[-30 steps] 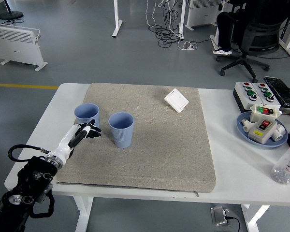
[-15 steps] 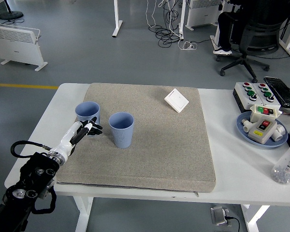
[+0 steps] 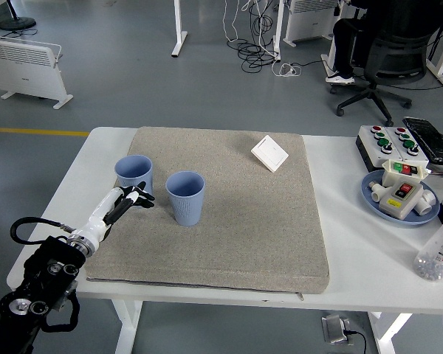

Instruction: Push cup pick cup insert cup

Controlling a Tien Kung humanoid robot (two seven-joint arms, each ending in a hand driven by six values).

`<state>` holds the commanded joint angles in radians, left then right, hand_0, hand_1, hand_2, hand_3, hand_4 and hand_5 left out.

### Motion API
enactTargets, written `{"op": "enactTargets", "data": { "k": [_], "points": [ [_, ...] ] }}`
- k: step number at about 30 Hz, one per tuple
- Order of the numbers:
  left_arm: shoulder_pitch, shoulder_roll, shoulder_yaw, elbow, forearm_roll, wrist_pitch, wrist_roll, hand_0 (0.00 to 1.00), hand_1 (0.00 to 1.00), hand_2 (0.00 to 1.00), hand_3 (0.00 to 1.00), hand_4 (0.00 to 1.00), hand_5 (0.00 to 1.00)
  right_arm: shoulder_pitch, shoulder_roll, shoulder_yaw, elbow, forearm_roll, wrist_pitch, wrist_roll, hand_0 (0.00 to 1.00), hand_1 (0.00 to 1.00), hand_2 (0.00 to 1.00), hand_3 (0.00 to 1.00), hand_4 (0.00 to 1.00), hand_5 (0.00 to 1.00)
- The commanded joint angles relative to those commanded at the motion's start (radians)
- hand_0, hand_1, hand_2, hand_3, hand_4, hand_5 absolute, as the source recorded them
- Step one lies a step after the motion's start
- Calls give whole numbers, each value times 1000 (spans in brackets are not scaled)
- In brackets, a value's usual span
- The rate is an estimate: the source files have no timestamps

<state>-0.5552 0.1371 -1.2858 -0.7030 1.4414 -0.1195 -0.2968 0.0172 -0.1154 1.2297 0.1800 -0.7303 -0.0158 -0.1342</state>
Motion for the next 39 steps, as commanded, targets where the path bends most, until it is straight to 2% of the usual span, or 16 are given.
{"op": "enactTargets", "data": {
  "k": [1,4,7,10,12,13,16,18,19,21,24,25,29,31,33,39],
  "points": [
    [6,2,-2,-16,2,0,2,433,531,497,479,614,998,0,0,0,0,0,0,0,758,639,670,561,76,490],
    [58,32,-29,-120,24,-1,26,433,531,497,479,614,998,1,1,6,0,-1,0,1,758,639,670,561,76,490],
    [78,55,-39,-214,31,-3,40,371,518,496,480,625,998,1,1,8,0,-2,1,2,758,639,670,561,78,493],
    [85,85,-35,-316,41,2,53,371,518,496,480,625,998,1,0,7,0,-1,1,2,758,639,670,561,78,493],
    [77,108,-18,-386,48,40,60,371,518,496,480,625,998,1,-1,6,0,2,2,3,758,639,670,561,78,493],
    [69,117,-11,-413,62,63,60,390,544,539,631,699,907,1,-1,7,0,2,1,3,758,639,670,561,78,494],
    [36,141,6,-477,138,151,67,390,544,539,631,699,907,2,-2,9,0,0,1,2,758,639,670,561,78,494],
    [-2,154,16,-502,206,140,109,390,544,539,631,699,907,1,-2,10,0,0,0,1,758,639,670,561,78,494],
    [-22,159,25,-501,244,121,130,850,860,959,971,897,664,2,-2,11,0,-1,-1,0,758,639,670,561,78,493],
    [-52,163,33,-497,307,84,153,850,860,959,971,897,664,2,-2,12,0,-3,-2,0,758,639,670,561,78,493],
    [-123,172,76,-465,397,-23,205,850,860,959,971,897,664,1,-2,18,0,-11,-4,-3,758,639,670,561,78,493],
    [-154,173,104,-446,432,-62,221,950,948,998,998,967,648,0,-2,19,0,-13,-5,-4,758,639,671,561,78,493],
    [-247,162,198,-378,527,-174,248,950,948,998,998,967,648,-2,-2,25,0,-25,-7,-9,758,639,671,561,78,493],
    [-283,150,239,-340,560,-204,267,998,996,998,998,998,600,-2,-2,30,0,-36,-9,-12,758,639,671,561,78,495],
    [-316,131,271,-294,600,-206,292,998,996,998,998,998,600,-2,-4,34,0,-43,-10,-14,758,639,671,561,78,495],
    [-372,81,323,-168,620,-244,307,998,998,998,998,998,597,-5,-7,33,0,-47,-12,-16,758,638,670,561,80,489]
  ]
}}
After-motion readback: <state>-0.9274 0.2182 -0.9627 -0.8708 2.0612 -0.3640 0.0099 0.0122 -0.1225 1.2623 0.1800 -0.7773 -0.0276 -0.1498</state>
